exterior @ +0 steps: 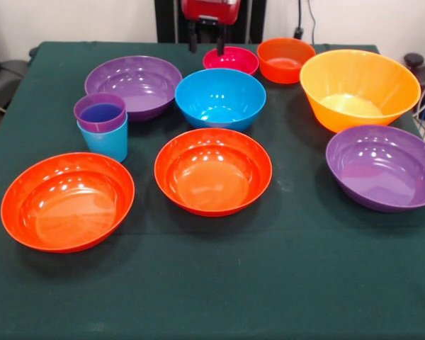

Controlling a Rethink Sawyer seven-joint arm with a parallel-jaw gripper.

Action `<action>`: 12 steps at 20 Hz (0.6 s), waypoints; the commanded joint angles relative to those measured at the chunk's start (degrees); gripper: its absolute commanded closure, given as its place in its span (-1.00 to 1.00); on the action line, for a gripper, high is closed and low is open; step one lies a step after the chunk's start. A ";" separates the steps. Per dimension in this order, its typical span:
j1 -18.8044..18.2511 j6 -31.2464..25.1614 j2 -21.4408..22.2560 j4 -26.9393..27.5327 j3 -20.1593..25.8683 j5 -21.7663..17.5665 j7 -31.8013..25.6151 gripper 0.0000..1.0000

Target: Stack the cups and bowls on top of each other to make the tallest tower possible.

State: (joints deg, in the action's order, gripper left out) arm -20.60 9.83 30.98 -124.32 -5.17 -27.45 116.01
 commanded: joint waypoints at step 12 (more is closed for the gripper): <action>6.13 10.73 -8.30 0.92 -0.52 4.97 10.00 -1.00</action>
State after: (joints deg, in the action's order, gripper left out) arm -16.80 16.26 27.73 -124.44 -7.10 -25.57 116.01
